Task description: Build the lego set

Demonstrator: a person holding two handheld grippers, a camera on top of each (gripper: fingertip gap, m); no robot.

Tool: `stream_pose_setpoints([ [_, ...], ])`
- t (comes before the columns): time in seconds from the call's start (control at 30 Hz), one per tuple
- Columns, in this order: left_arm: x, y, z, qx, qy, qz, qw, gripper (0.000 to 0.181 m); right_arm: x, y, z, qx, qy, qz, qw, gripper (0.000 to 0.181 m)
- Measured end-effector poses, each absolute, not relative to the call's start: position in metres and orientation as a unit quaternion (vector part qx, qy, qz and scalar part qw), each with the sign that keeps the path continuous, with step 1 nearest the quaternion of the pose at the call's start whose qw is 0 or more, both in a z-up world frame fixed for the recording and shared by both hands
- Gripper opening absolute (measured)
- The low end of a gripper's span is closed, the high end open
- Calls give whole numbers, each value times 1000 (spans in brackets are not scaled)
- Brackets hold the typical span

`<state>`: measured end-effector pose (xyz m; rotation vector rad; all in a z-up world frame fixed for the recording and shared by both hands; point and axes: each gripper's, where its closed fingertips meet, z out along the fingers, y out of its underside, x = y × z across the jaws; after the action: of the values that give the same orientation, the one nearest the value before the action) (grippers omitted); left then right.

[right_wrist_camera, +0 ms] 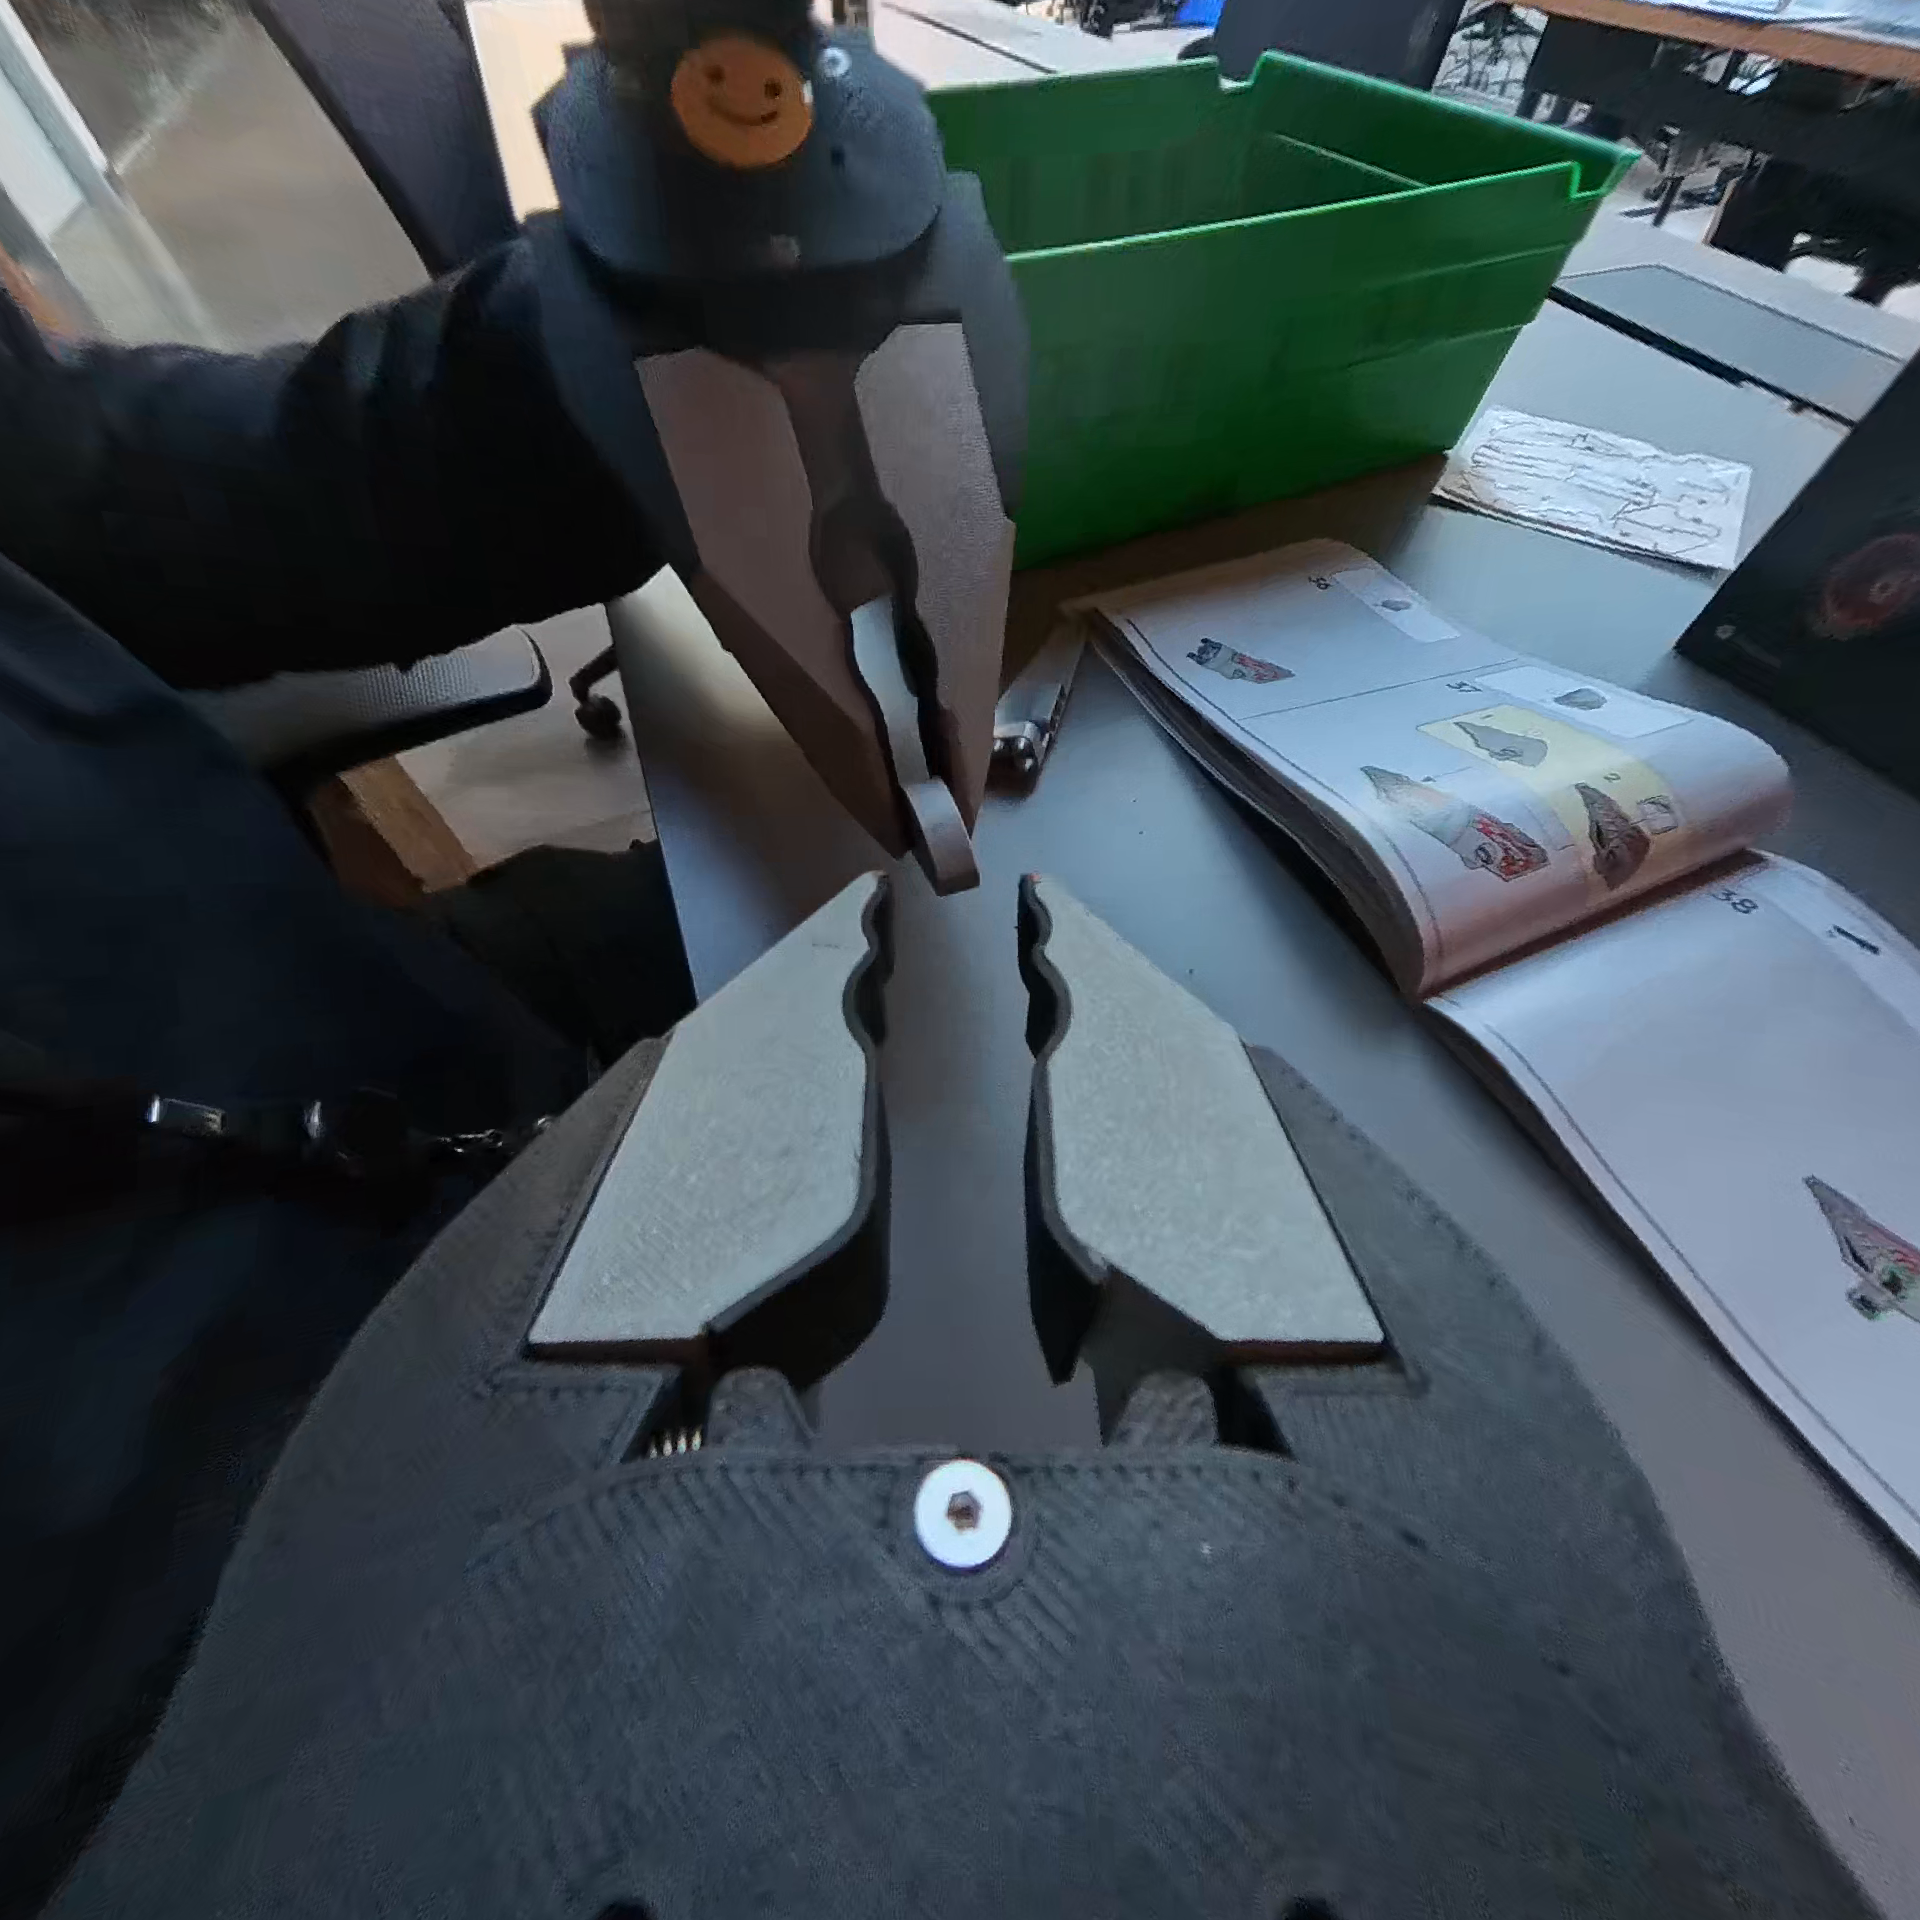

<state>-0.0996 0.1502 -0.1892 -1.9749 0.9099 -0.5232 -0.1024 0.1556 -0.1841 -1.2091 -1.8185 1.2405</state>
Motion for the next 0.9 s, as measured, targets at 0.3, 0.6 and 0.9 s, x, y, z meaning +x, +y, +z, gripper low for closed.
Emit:
stream_pose_setpoints([
  [0.3,-97,150,-195,-798,385,-207,415,5,-101,147,-189,-445,-705,466,296,5],
  [0.6,-124,184,-194,-796,275,-20,538,27,-113,180,-184,-570,-586,497,290,4],
  [0.9,-114,202,-174,-737,266,148,603,25,-118,186,-170,-609,-457,607,228,3],
])
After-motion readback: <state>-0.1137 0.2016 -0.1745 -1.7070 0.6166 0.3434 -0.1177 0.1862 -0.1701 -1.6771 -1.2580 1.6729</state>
